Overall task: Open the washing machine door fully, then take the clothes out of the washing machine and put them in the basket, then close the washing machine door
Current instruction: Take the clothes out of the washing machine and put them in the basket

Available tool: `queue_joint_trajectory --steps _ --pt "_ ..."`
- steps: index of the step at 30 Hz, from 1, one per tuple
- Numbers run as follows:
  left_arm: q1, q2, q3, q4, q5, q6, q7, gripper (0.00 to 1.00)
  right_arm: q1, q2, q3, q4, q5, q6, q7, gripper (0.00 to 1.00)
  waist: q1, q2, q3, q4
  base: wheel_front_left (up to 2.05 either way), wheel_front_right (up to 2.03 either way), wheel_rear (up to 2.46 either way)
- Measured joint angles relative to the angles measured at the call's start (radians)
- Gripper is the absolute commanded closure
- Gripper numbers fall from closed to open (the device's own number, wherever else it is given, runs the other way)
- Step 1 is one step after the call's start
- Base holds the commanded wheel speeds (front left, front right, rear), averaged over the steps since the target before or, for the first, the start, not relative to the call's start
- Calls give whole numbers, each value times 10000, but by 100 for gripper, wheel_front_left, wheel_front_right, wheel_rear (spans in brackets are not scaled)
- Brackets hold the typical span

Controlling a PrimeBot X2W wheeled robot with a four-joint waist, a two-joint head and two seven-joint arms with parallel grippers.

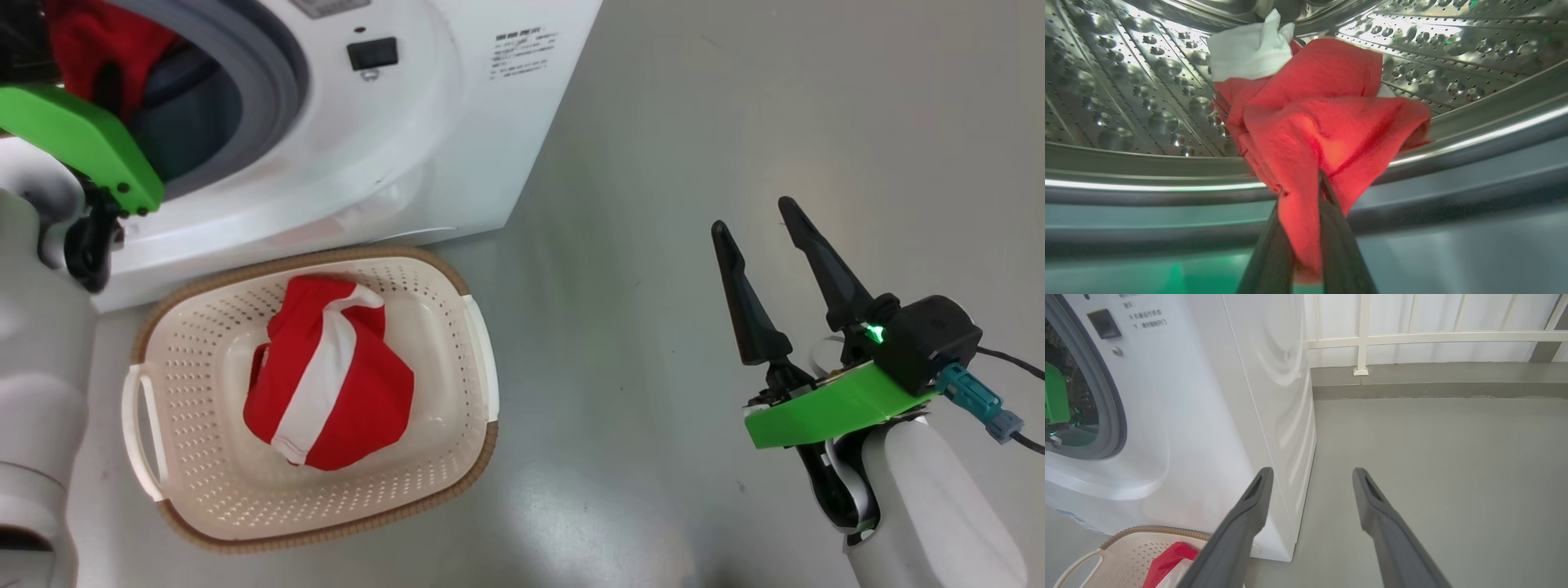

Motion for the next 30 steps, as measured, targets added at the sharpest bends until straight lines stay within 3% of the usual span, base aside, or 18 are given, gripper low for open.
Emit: queue_joint_trajectory --steps 10,15,19,30 --pt "396 -146 10 -245 -56 4 -2217 100 1 59 -79 194 84 0 2 0 0 0 -376 306 0 0 0" --pt "1113 -132 190 -934 -128 2 -2456 100 22 58 -79 226 146 0 0 0 0 0 -707 414 0 0 0" --pt "1910 4 658 -2372 -21 25 -2458 100 46 56 -140 236 148 0 0 0 0 0 -979 498 0 0 0" --pt "4428 -54 1641 -5005 876 487 -2458 100 639 48 -372 295 148 0 0 0 0 0 -1836 735 0 0 0"
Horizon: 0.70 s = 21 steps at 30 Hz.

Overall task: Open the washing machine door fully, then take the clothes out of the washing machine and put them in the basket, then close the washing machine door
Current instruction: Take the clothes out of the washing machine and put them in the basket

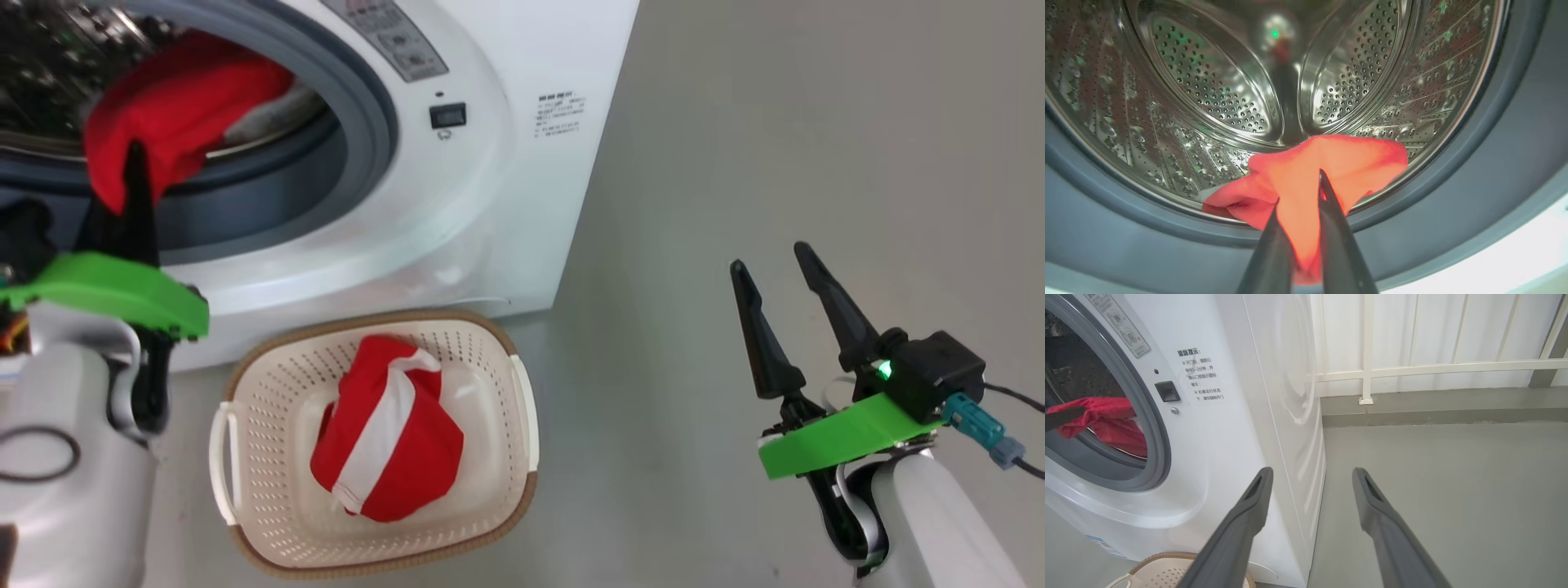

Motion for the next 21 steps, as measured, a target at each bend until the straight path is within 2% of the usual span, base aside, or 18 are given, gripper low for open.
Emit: queue_joint_trajectory --steps 11,21 --pt "2234 -382 943 -2088 683 169 -2 100 608 54 -69 163 4 0 2 0 0 0 -1173 257 0 0 0" --pt "4015 -610 1289 -4023 1310 192 -2 100 1225 84 -174 301 90 0 0 0 0 0 -2155 392 0 0 0"
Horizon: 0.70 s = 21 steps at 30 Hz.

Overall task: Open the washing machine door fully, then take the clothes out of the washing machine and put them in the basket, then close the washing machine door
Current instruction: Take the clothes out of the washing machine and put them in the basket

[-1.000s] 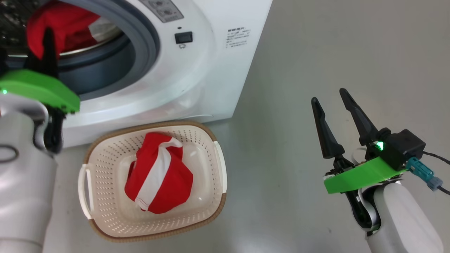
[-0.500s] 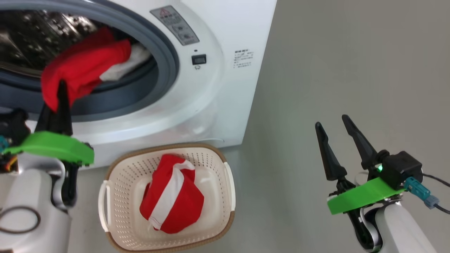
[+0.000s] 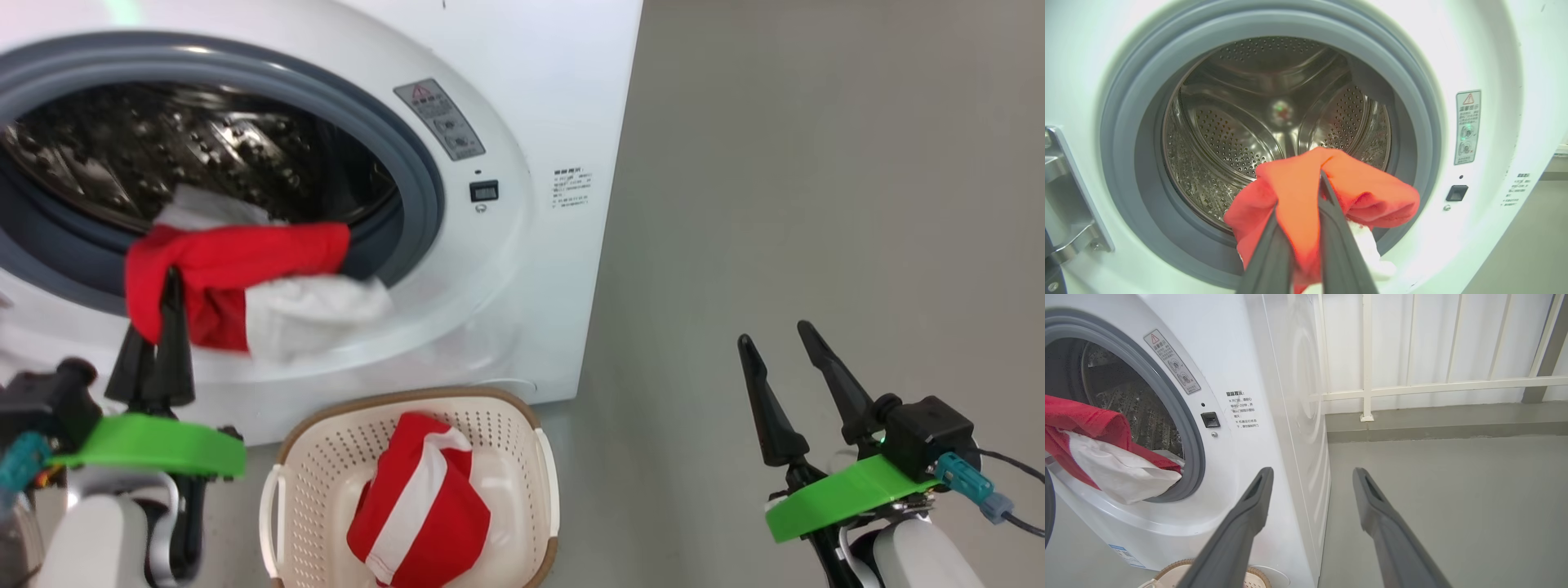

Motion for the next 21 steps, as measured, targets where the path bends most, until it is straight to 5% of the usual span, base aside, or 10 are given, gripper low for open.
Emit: queue_joint_trajectory --steps 21 --pt "2398 -604 -541 -5193 245 842 826 100 464 17 -81 -84 10 0 2 0 0 1 -382 362 0 0 0"
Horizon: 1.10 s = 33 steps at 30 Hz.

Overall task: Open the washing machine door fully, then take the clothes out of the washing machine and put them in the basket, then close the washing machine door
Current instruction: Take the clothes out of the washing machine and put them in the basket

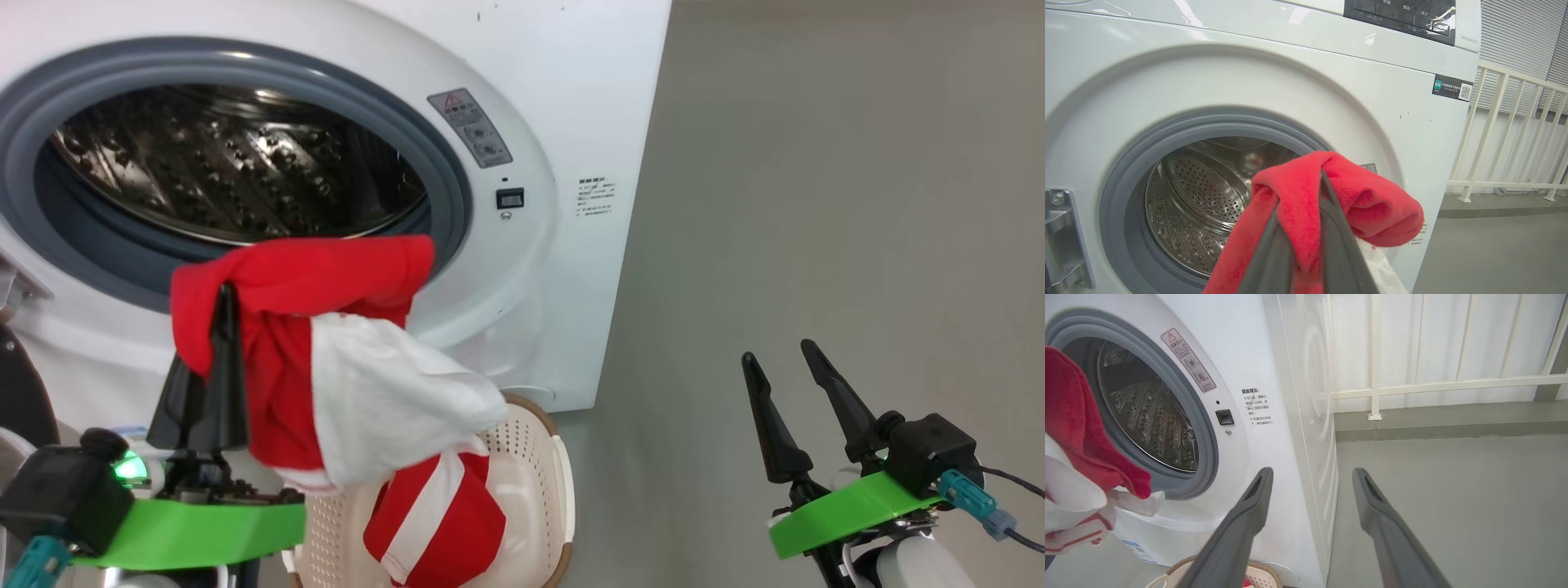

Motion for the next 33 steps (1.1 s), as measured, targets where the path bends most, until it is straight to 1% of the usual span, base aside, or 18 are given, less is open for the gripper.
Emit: queue_joint_trajectory --steps 3,6,9,12,18,19,22,29,33 --pt "52 -92 -71 -73 -19 2 130 100 -33 0 10 -29 0 0 -2 0 0 0 166 57 0 0 0" --pt "255 -176 -180 153 -151 0 123 100 -64 0 36 -36 0 0 -2 0 0 0 369 93 0 0 0" --pt "290 -247 -368 711 -251 -63 -48 100 -221 -10 56 -36 0 0 0 0 0 0 605 121 0 0 0" --pt "259 -368 -520 1592 -495 -316 -265 100 -367 -27 50 -73 -2 0 0 0 0 0 867 154 0 0 0" --pt "-572 -573 -652 3996 -1051 -834 -642 100 -698 -113 42 -151 -17 0 -2 0 0 0 1463 222 0 0 0" --pt "-995 -654 -681 4861 -1292 -1012 -740 100 -876 -148 88 -148 -23 0 0 0 0 0 1674 238 0 0 0" --pt "-1578 -761 -711 6213 -1323 -1218 -786 100 -1121 -161 173 -150 -29 0 -2 0 0 0 1985 245 0 0 0" --pt "-2932 -830 -938 9409 -1360 -1421 -813 100 -1341 -161 226 -138 -29 0 0 0 1 0 2677 190 0 0 0" --pt "-3692 -882 -1083 11070 -1411 -1430 -813 100 -1553 -161 234 -142 -29 0 -2 0 0 0 3063 111 0 0 0"
